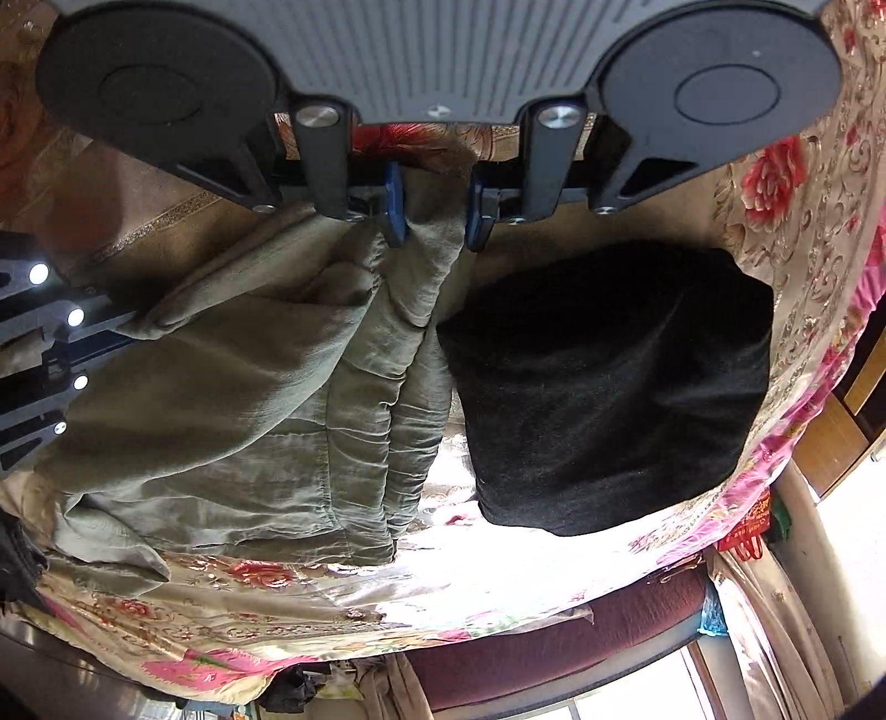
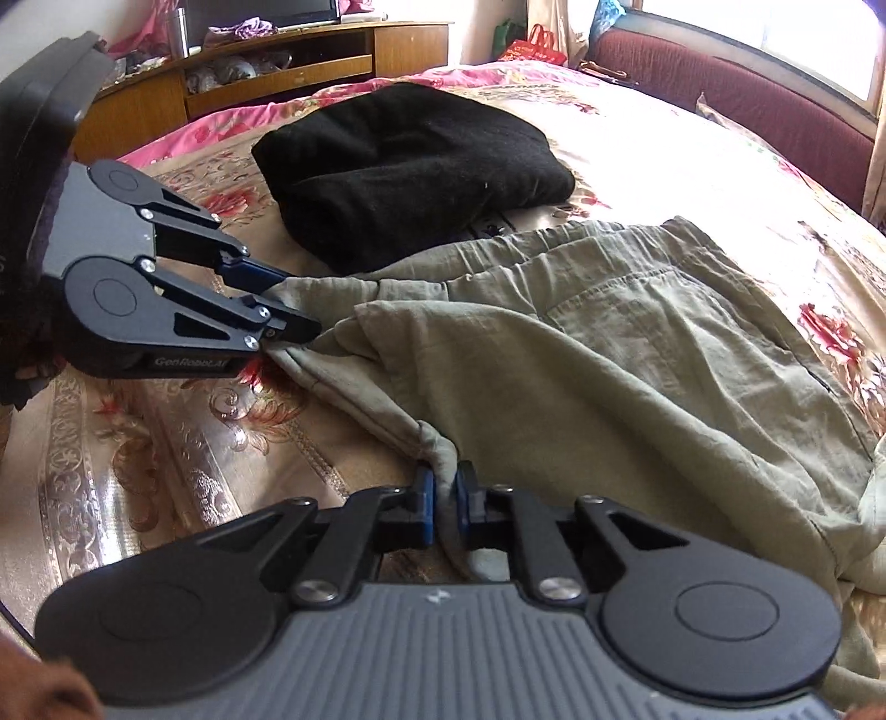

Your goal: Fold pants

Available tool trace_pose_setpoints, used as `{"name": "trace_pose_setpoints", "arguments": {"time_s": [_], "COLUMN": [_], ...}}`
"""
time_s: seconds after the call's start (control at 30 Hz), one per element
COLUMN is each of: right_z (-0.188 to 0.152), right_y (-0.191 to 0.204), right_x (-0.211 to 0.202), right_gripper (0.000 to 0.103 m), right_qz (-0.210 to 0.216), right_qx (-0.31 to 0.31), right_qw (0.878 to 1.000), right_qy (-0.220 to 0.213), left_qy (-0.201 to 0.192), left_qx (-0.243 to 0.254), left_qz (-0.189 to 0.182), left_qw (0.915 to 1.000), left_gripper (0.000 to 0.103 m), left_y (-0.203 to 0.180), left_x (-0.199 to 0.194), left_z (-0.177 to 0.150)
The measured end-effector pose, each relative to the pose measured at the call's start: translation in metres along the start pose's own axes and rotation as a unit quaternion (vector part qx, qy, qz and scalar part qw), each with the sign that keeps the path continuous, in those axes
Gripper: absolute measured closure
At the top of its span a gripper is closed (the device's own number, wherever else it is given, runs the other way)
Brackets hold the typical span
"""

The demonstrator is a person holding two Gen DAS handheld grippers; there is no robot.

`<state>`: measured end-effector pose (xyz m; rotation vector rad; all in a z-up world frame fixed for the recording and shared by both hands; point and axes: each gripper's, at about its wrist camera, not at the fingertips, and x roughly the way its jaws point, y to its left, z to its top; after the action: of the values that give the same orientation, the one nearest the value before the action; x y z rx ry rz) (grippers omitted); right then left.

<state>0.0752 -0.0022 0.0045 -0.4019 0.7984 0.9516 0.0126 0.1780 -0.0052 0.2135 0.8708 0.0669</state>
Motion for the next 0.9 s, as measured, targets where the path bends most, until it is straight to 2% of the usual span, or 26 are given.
{"name": "trace_pose_setpoints", "arguments": {"time_s": [0.03, 0.1, 0.2, 0.27, 0.33, 0.4, 0.5, 0.63, 0.7, 0.83, 0.9], "right_z": [-0.002, -0.010, -0.020, -0.026, -0.029, -0.033, -0.044, -0.064, -0.073, -0.076, -0.080], "right_y": [-0.007, -0.024, -0.055, -0.085, -0.118, -0.154, -0.215, -0.288, -0.324, -0.381, -0.404], "right_x": [-0.007, -0.027, -0.055, -0.070, -0.076, -0.078, -0.081, -0.082, -0.084, -0.075, -0.066], "right_gripper": [0.079, 0.069, 0.066, 0.065, 0.062, 0.061, 0.055, 0.055, 0.055, 0.054, 0.050], "right_qz": [0.003, 0.004, -0.017, -0.053, -0.110, -0.167, -0.207, -0.220, -0.222, -0.222, -0.223], "right_qx": [0.013, 0.044, 0.099, 0.140, 0.171, 0.211, 0.289, 0.392, 0.444, 0.512, 0.547], "right_qw": [1.000, 0.999, 0.995, 0.988, 0.979, 0.963, 0.934, 0.892, 0.866, 0.826, 0.803], "right_qy": [0.001, -0.005, -0.016, -0.023, -0.026, -0.025, -0.034, -0.050, -0.063, -0.076, -0.084], "left_qy": [-0.004, -0.008, -0.015, -0.028, -0.043, -0.063, -0.082, -0.087, -0.085, -0.077, -0.069], "left_qx": [0.003, 0.004, 0.001, -0.005, -0.006, -0.003, 0.002, 0.028, 0.044, 0.084, 0.085], "left_qz": [-0.003, -0.005, -0.003, 0.000, -0.003, -0.015, -0.048, -0.102, -0.125, -0.144, -0.152], "left_qw": [1.0000, 0.9999, 0.9999, 0.9996, 0.9990, 0.9979, 0.9955, 0.9906, 0.9875, 0.9830, 0.9823], "left_gripper": [0.062, 0.061, 0.061, 0.061, 0.061, 0.060, 0.057, 0.056, 0.056, 0.055, 0.054], "left_y": [0.000, 0.000, 0.003, 0.002, -0.001, -0.008, -0.026, -0.072, -0.095, -0.131, -0.137], "left_x": [-0.003, -0.009, -0.020, -0.029, -0.035, -0.040, -0.034, -0.009, 0.003, 0.022, 0.031], "left_z": [0.000, 0.001, 0.005, 0.011, 0.020, 0.032, 0.053, 0.078, 0.086, 0.099, 0.105]}}
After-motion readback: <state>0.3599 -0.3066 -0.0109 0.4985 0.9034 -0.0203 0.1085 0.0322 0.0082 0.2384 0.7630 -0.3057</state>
